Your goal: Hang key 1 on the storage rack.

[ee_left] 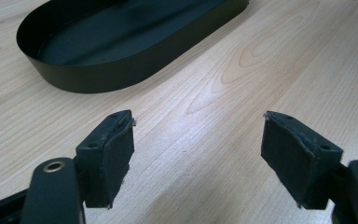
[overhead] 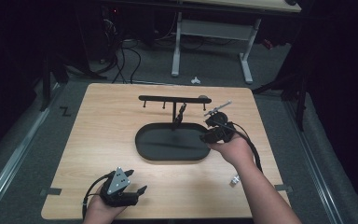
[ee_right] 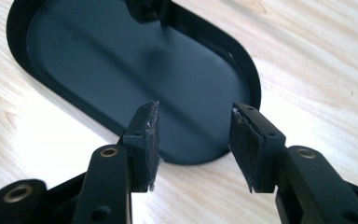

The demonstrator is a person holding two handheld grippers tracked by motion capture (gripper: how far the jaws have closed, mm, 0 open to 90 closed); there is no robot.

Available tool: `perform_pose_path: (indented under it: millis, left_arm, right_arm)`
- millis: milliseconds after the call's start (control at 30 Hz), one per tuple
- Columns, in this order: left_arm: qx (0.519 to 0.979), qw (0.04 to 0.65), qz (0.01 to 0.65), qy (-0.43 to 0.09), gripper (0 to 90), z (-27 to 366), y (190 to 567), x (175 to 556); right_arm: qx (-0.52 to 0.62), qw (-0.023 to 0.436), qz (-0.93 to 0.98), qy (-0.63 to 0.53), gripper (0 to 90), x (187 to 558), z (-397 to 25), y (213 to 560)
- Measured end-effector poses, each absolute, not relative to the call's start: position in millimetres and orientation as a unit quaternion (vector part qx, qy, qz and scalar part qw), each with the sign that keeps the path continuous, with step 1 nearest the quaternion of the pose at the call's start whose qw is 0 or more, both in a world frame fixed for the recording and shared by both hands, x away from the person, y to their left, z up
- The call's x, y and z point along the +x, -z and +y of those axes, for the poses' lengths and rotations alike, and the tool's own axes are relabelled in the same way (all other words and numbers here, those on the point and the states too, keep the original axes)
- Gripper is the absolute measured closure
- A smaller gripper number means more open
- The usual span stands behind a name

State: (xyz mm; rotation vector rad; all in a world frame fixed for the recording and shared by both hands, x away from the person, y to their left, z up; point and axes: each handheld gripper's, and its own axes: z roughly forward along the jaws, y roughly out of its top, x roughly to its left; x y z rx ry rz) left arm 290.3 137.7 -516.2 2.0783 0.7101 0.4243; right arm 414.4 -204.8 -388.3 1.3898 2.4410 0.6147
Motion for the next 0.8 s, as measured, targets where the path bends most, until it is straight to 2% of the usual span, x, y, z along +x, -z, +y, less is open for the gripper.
perform_pose_path:
  millis: [267, 800]
  left_arm:
    - [0.833, 0.444, 0.286, -0.167, 25.9, 137.1, 514.1, 288.6]
    - [0.837, 0.439, 0.283, -0.163, 25.9, 134.7, 515.7, 288.2]
  right_arm:
    - [0.490, 0.136, 0.835, -0.209, 46.1, 393.1, -229.8, 405.9]
    - [0.526, 0.132, 0.822, -0.174, 45.4, 366.0, -283.4, 445.7]
